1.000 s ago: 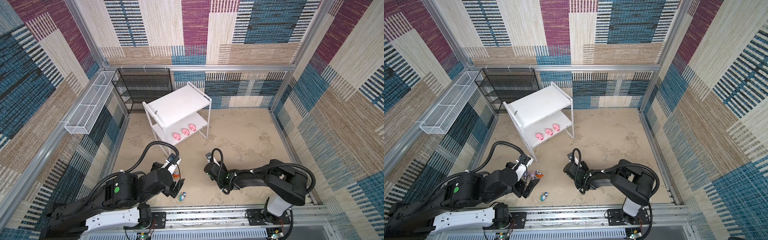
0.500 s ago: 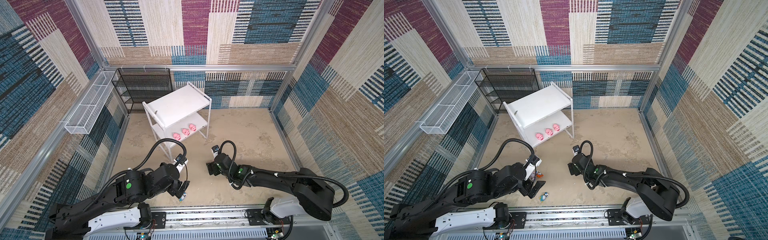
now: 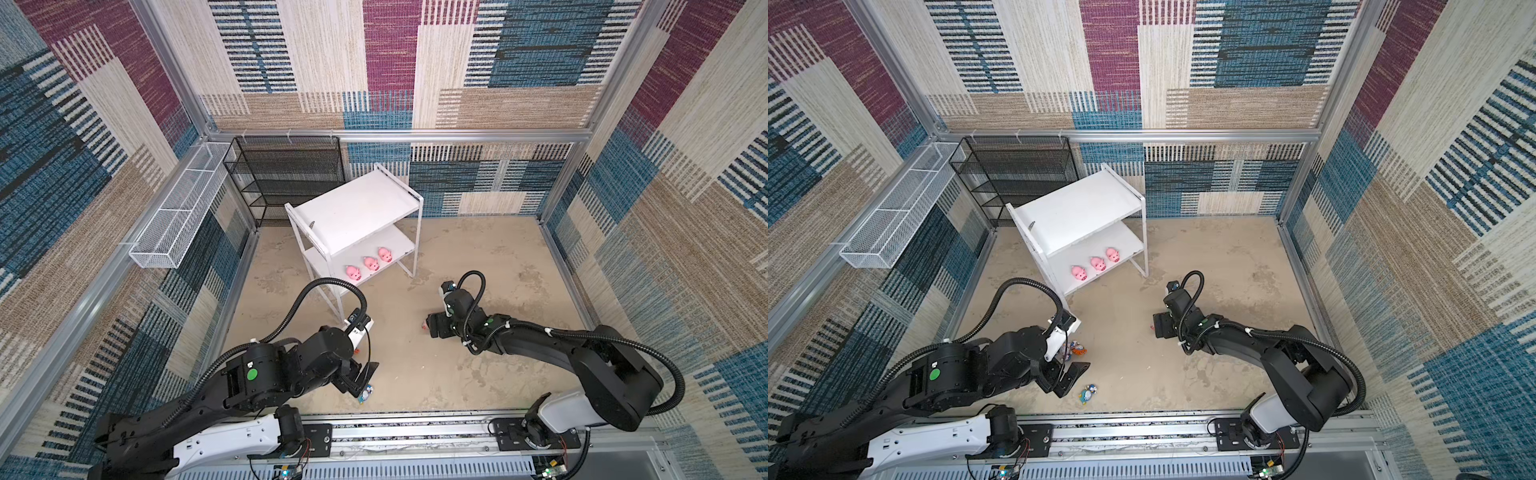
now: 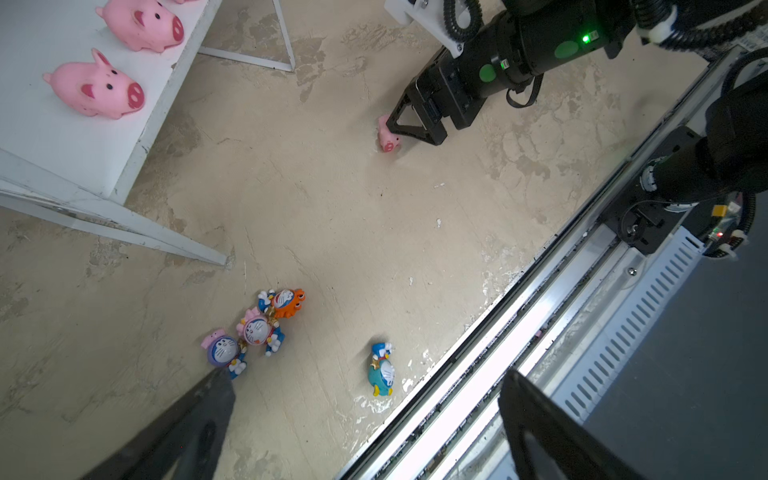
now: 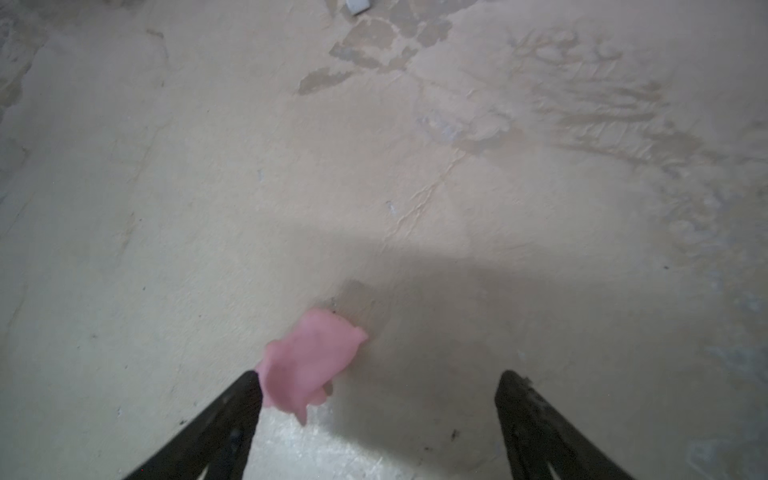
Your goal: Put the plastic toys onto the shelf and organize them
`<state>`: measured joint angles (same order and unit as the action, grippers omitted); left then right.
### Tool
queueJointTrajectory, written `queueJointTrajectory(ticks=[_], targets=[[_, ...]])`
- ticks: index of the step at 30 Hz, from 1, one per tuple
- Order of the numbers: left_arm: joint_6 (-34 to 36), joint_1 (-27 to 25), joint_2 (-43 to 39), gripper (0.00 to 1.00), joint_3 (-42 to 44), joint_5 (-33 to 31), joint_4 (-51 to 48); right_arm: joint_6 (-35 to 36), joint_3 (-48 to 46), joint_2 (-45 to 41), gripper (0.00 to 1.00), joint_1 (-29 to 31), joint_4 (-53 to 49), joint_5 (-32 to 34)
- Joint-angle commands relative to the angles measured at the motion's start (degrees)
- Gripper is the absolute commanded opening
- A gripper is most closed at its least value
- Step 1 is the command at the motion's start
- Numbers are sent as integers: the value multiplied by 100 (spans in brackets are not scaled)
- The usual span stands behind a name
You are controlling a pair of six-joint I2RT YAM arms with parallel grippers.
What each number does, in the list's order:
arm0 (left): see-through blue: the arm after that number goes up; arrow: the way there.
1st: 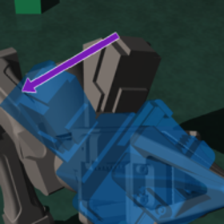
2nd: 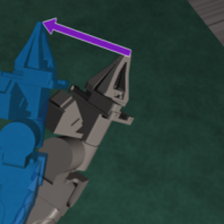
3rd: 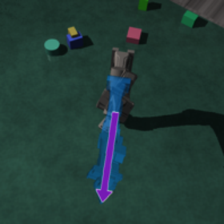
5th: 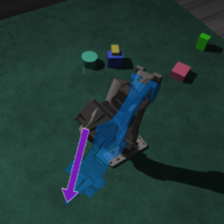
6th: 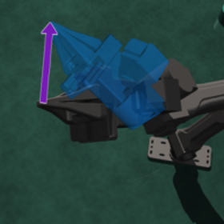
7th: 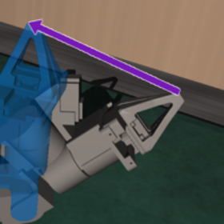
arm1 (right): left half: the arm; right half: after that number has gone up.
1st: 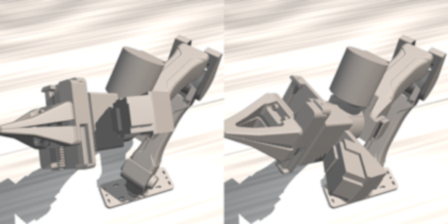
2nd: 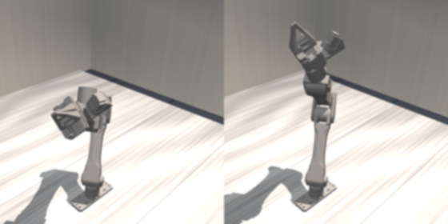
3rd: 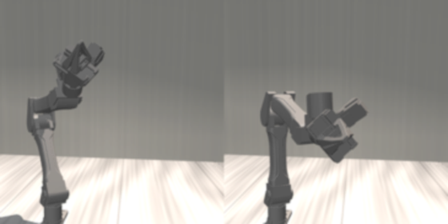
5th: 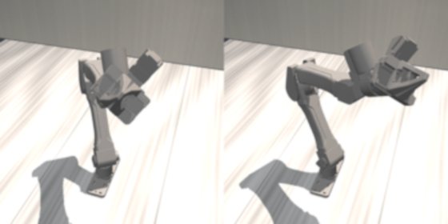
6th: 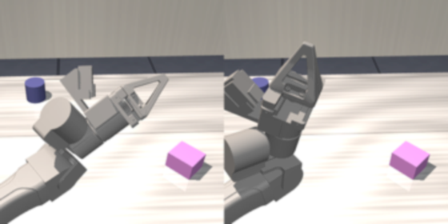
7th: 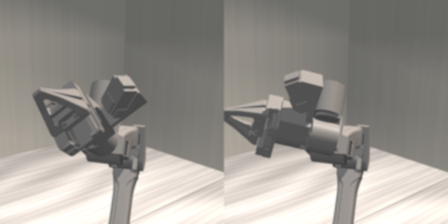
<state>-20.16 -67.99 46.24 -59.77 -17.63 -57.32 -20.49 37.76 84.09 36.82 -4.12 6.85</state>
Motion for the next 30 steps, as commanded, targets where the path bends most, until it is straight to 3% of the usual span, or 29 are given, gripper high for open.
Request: queueJointTrajectory(ticks=[1,20,30], targets=[[59,21,-36,99,26,-39,33,-83,45,53,91,-91,92,-85],[83,92,-297,99,63,-166,-148,337,1297,1420,89,-57,72,-652],[138,101,-286,99,79,-138,-120,102,979,1130,87,252,26,-481]])
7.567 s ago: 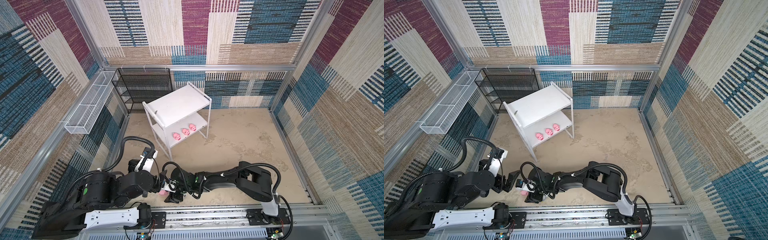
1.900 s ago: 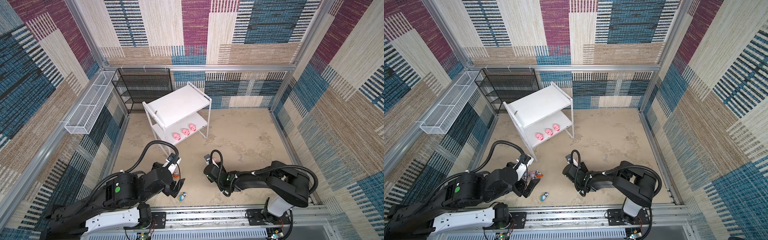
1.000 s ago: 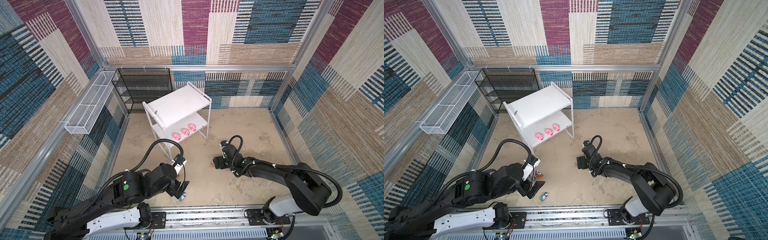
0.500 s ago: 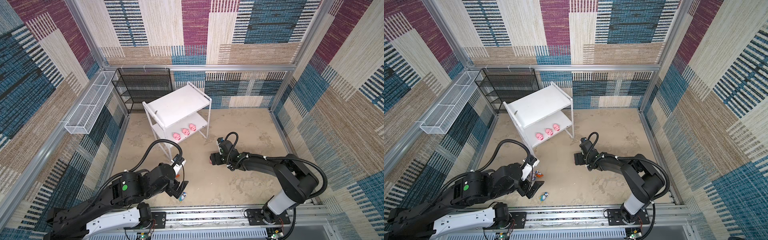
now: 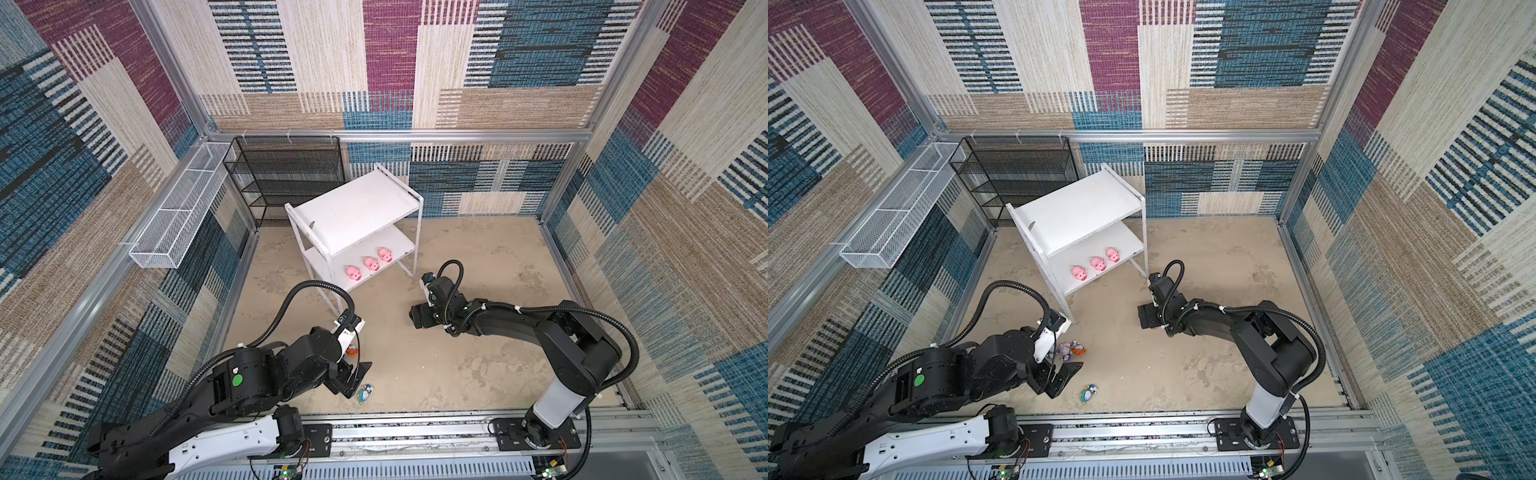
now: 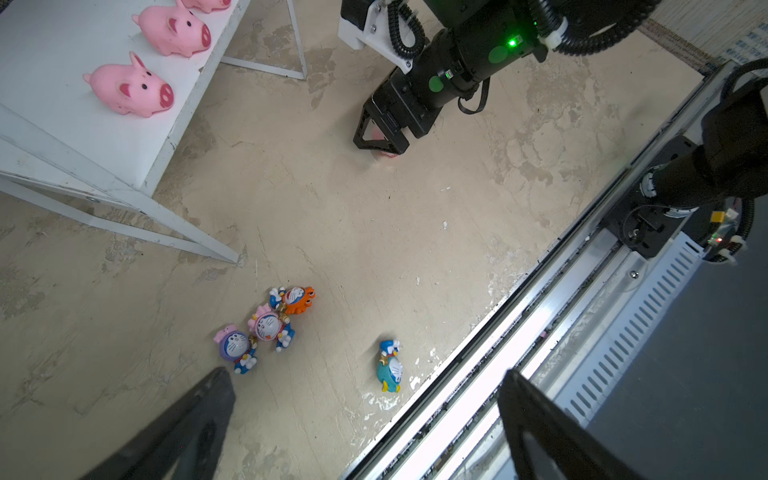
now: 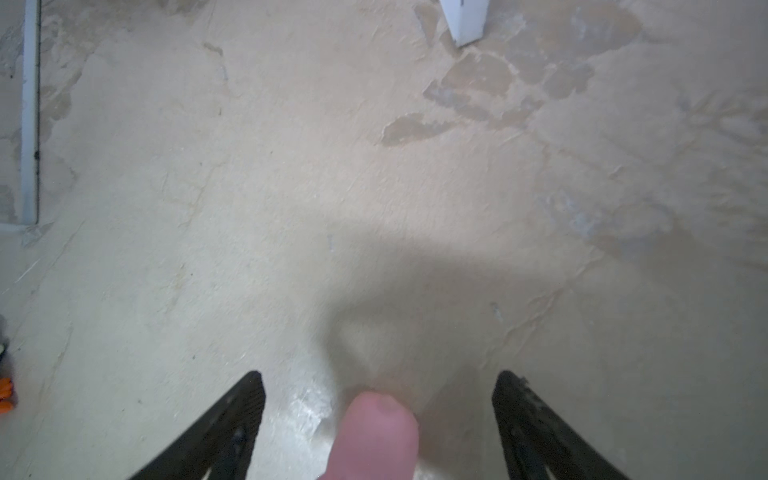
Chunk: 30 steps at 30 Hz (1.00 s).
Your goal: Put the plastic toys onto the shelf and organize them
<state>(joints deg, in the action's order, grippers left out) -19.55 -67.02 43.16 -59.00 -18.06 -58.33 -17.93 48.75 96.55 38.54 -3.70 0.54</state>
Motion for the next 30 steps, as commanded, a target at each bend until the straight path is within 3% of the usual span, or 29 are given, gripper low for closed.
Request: queueJointTrajectory(ticks=[1,17,30], targets=[[90,5,34,99,3,-79,-3,-198,-198,-150,87,116,-12,200],[226,14,193,99,-103,79,78,-615,-495,-284,51,505,54,913],[311,14,265,99,-43,93,189,-181,-767,-658,36,516,365,909]])
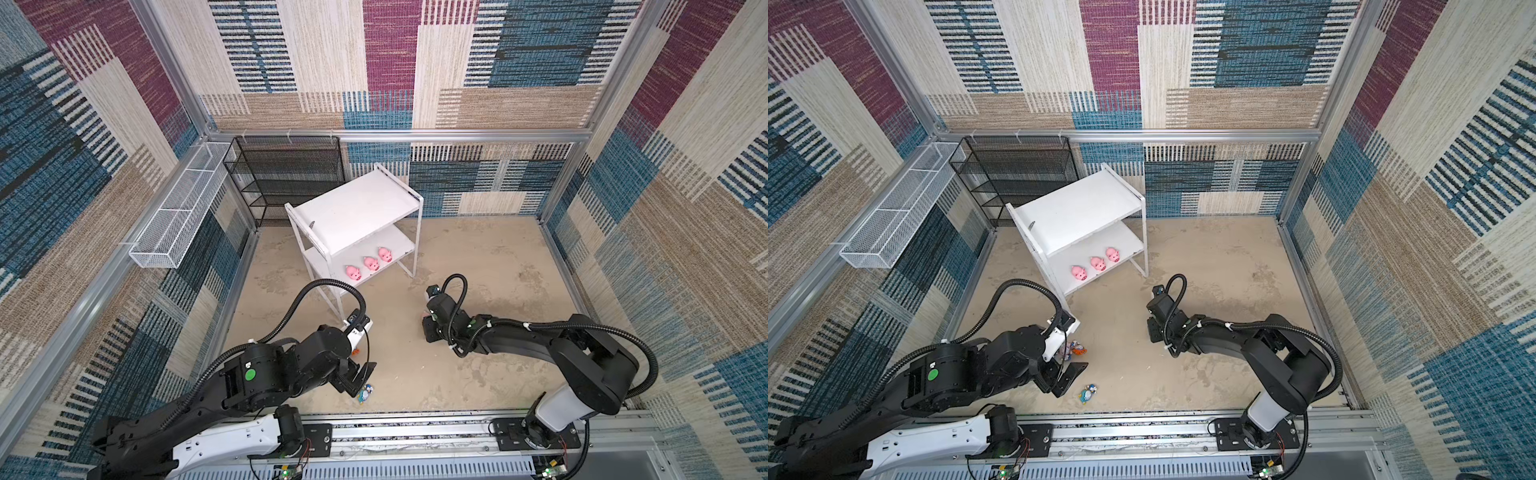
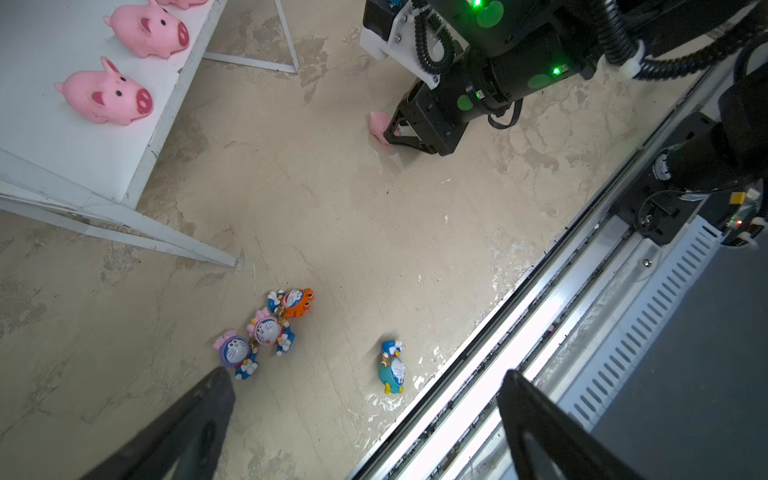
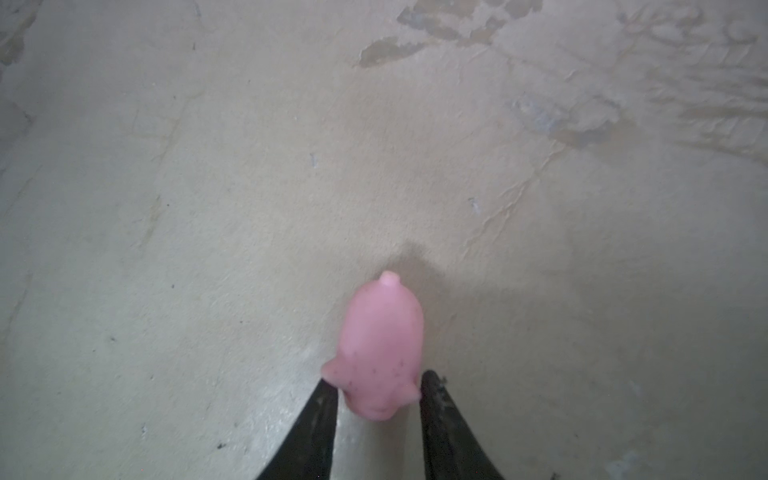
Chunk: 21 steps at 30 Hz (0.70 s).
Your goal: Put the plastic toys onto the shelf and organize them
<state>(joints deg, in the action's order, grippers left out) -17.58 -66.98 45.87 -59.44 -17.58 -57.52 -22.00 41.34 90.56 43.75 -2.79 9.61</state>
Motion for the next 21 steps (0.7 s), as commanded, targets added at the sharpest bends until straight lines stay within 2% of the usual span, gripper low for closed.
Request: queueJointTrajectory(ticks=[1,12,13,19,21], targets=[[117,9,-14,99,3,42,120,278,-28,-69,35,-3,285,-26],[79,17,-166,99,126,27,144,723,4,-175,32,-3,416,-214],[63,17,-182,99,134,27,137,696,12,-154,33,0,389,-236],[57,18,-234,99,177,27,120,53,-1,18,59,2,297,-209],[60,17,-234,99,170,27,110,-124,-93,40,64,1,450,-334]])
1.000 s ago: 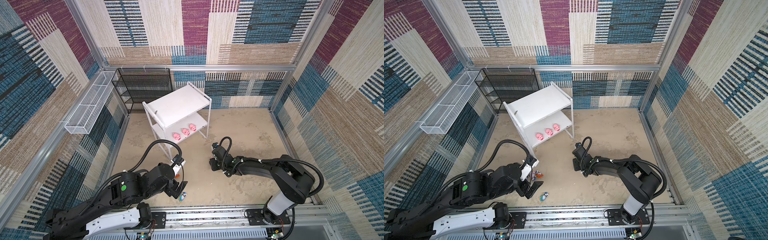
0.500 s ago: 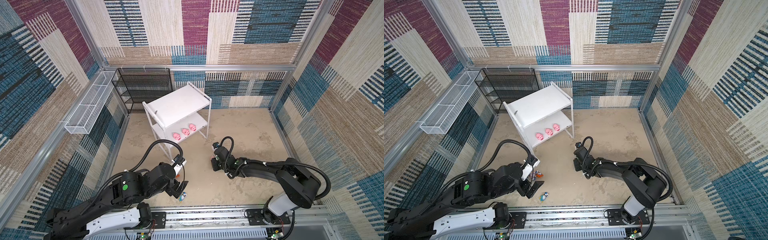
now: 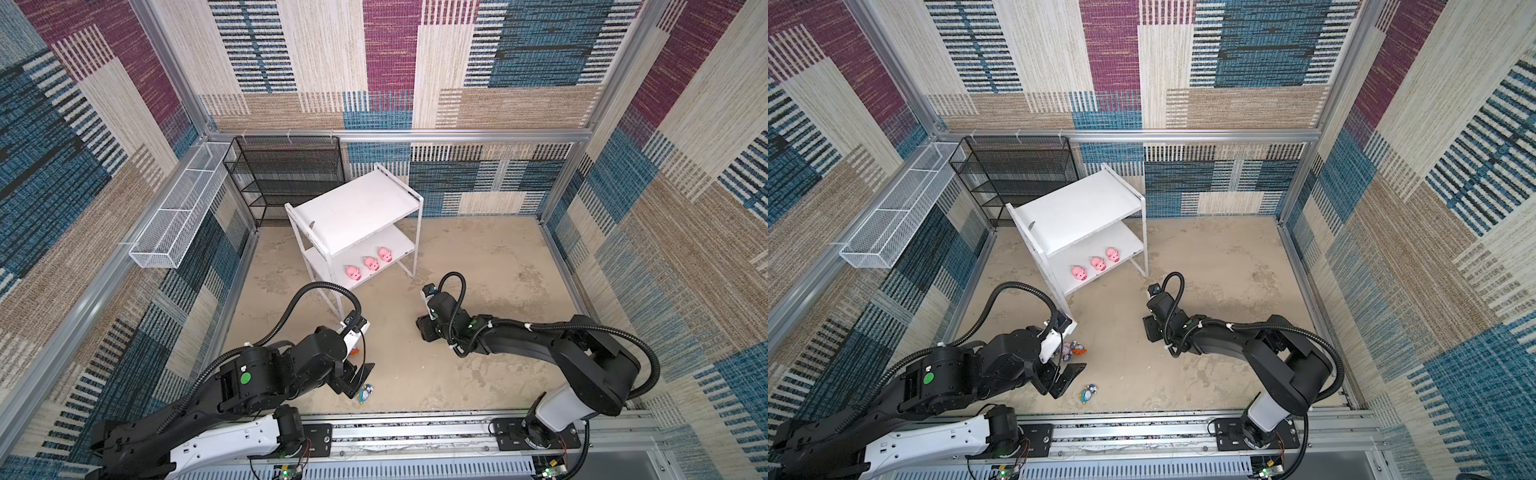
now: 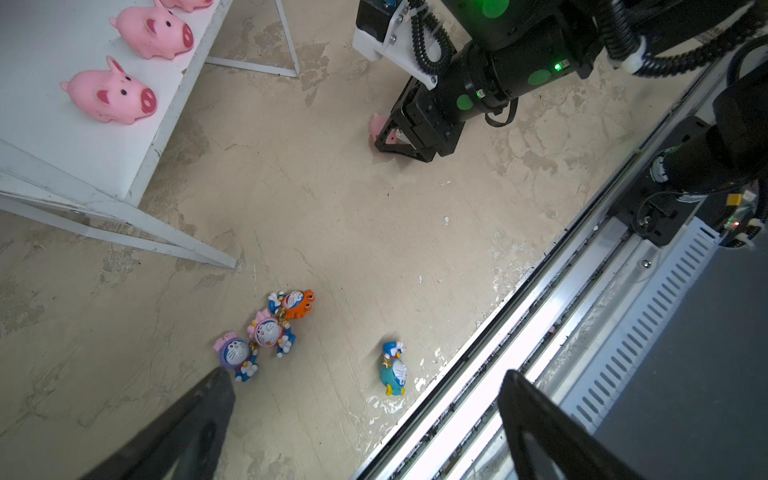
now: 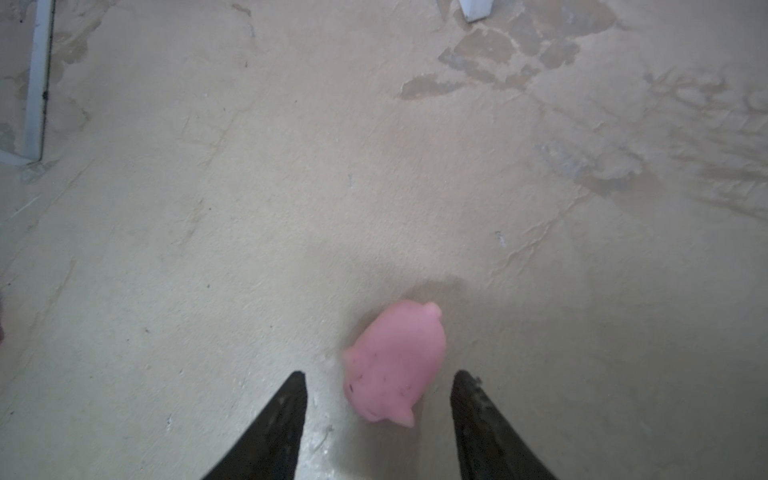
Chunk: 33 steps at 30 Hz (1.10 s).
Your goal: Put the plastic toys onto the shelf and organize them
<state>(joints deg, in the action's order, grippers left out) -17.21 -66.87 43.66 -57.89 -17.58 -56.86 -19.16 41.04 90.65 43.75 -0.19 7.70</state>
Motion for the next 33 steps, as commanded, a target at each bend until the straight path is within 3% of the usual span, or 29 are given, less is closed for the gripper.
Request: queueJointTrajectory(ticks=[1,9,14,20,28,33], targets=[[33,7,-7,99,14,27,46,-469,-91,60,65,2,270,-205],[43,14,-67,99,-1,-17,-21,-150,178,520,67,2,834,-433],[-43,7,-165,99,5,-61,-89,109,612,933,67,2,697,-457],[-54,12,-230,99,-14,-60,-104,163,438,923,66,7,575,-332],[-5,16,-70,99,-27,-8,-6,446,-162,590,57,0,852,-404],[-22,16,-4,99,-25,14,9,643,-227,540,44,2,1023,-397]])
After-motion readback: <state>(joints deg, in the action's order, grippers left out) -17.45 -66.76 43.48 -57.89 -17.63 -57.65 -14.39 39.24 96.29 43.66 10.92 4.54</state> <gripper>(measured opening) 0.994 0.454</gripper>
